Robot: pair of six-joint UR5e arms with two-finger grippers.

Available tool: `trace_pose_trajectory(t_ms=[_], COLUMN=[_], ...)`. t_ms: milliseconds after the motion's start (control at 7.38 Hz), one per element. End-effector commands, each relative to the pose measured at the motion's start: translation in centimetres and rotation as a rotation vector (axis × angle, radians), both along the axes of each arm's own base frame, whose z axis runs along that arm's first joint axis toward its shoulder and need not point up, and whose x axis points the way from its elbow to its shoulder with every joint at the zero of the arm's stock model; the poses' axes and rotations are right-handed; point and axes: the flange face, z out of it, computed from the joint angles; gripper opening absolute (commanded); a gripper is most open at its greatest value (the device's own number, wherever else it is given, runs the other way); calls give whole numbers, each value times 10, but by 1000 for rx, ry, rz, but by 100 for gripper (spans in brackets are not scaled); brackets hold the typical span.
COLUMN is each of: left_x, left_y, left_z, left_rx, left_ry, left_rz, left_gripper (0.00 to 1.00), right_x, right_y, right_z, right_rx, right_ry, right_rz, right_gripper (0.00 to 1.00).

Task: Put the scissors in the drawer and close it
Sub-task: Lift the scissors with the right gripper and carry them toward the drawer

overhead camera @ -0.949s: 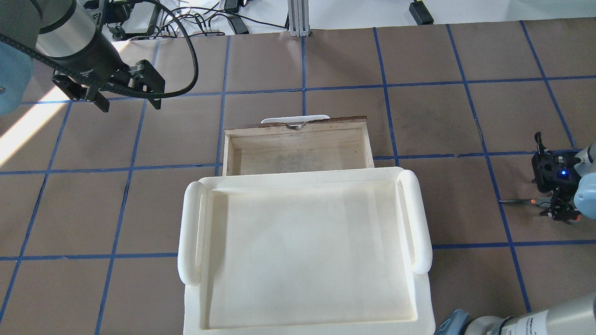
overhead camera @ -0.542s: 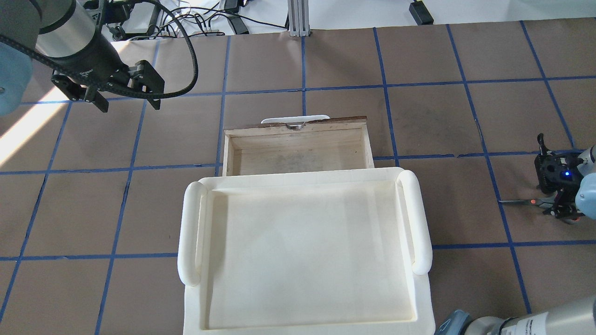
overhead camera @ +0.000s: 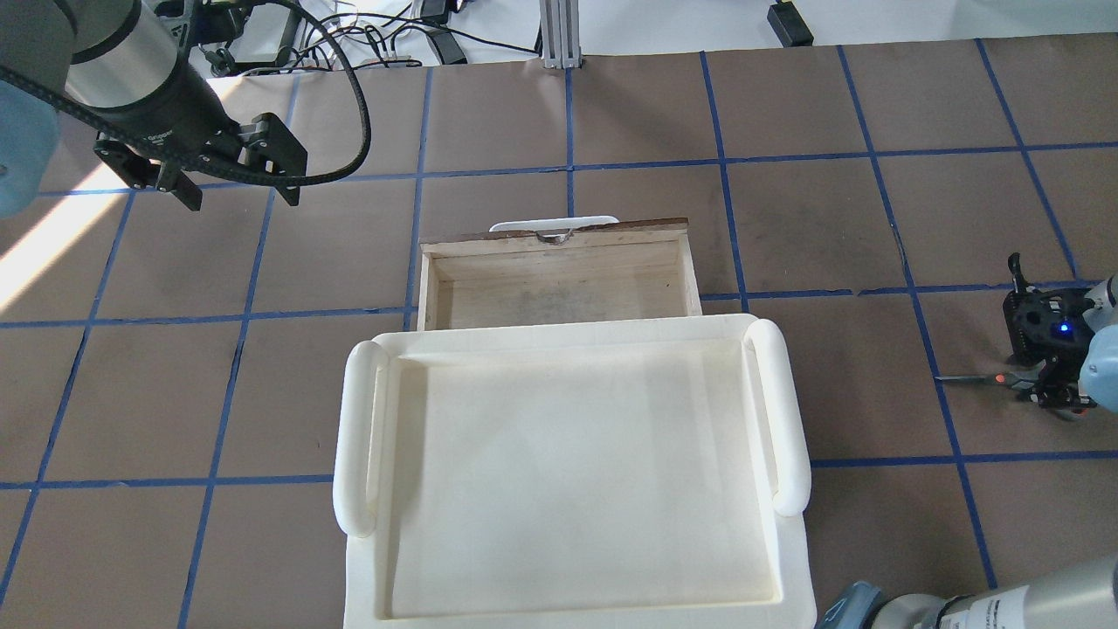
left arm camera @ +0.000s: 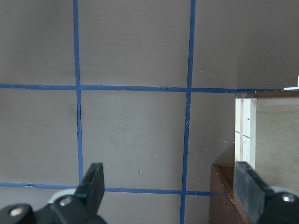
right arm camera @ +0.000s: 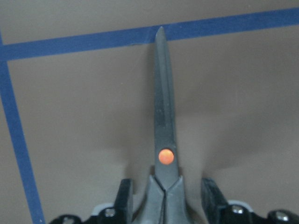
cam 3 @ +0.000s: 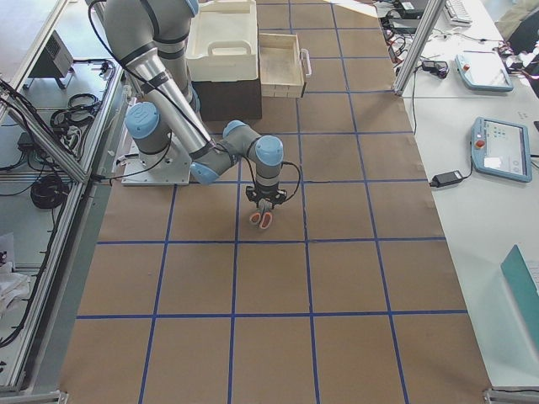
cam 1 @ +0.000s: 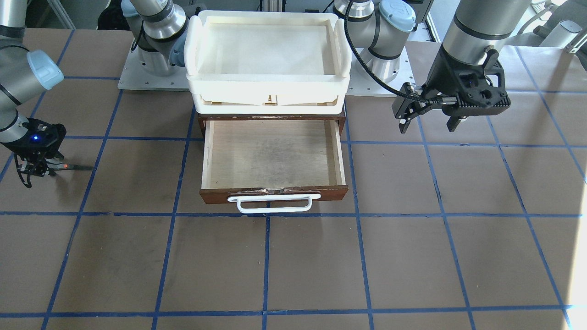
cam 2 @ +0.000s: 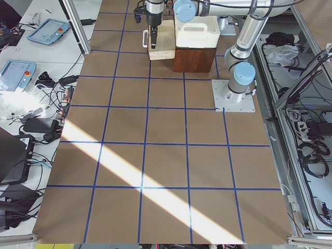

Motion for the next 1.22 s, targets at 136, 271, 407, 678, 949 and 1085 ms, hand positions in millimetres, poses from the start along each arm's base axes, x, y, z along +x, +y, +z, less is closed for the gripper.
trace_pose_trajectory(t_ms=[136,271,407,678,949,1085], left_x=[0,0,0,0,0,0], left_y=[0,1,1,1,2,4], left_z=[0,2,1,1,-2,-5], left_rx=[-1,-4,-1,-1,5,11], left_ry=[-1,-1,-1,-1,0,0], left_rz=[0,0,0,0,0,0], left_gripper=[100,100,100,100,100,100], right_x=[-1,-2,-4,-26,-30,-21], right_y=[-1,-2,-4,-35,-83,-110], right_z=[1,3,7,62,134,180], right_rx=[-3,-9,-19,-114,-119,-132], right_ry=[2,11,21,86,69,65], right_rz=[-1,1,-4,17,86,119], right_gripper=[26,14,3,0,0,0])
